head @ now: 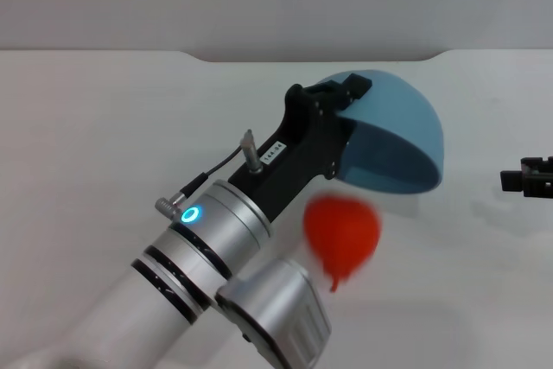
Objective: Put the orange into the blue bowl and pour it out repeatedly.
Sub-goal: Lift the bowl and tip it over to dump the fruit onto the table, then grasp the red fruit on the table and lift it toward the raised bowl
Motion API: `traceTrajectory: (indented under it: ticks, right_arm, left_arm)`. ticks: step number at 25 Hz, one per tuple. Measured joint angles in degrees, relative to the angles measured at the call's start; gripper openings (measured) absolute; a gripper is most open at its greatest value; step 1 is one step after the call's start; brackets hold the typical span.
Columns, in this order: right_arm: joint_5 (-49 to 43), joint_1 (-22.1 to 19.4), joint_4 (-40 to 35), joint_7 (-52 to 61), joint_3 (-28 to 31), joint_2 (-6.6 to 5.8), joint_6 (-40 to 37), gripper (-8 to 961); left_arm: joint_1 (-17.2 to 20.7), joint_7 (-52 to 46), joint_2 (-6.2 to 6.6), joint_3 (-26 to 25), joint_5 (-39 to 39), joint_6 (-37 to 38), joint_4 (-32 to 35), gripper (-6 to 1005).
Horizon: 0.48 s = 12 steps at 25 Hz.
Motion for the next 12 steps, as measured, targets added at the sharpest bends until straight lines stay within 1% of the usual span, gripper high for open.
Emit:
traceTrajectory:
  ticks: [1,3,6,7,9,11,12]
  right_arm:
    - [0.0,0.0,0.0,0.0,0.0,0.0,0.0,508]
    - [0.0,-0.1,0.1,0.0,0.0,0.0,0.0,508]
    - [0.0,-0.2,0.3,0.0,-0.2,0.04,0.0,508]
    - [0.0,-0.1,0.5,0.0,-0.3,0.04,0.0,508]
    - [0.0,0.1,1.0,0.0,-0.5,0.05,0.0,508]
    - [0.1,0.5,1.6,0.0,-0.8,-0.03,0.0,508]
    - [0.2,0.7,1.7,0.0,-1.3,-0.06,0.0,508]
  left_arm:
    - [-1.2,2.8,-0.01,1.4,-1.9,-2.5,-1.7,-1]
    - [-2.7,5.5,-0.03,3.0,-4.3,-4.8,-3.7,-1]
    - [-3.5,5.1,-0.03,3.7,-8.1,-5.7,-3.9,-2]
    - [-3.5,4.4,-0.03,3.5,-9.9,-5.9,-3.3,-2]
    - [-3.5,2.3,0.06,3.0,-16.9,-5.6,-0.6,-2]
    - [-3.1,0.8,0.47,1.1,-25.3,-2.5,4.3,-2]
    - [-2.8,0.6,0.54,0.3,-26.7,-1.2,5.6,-2]
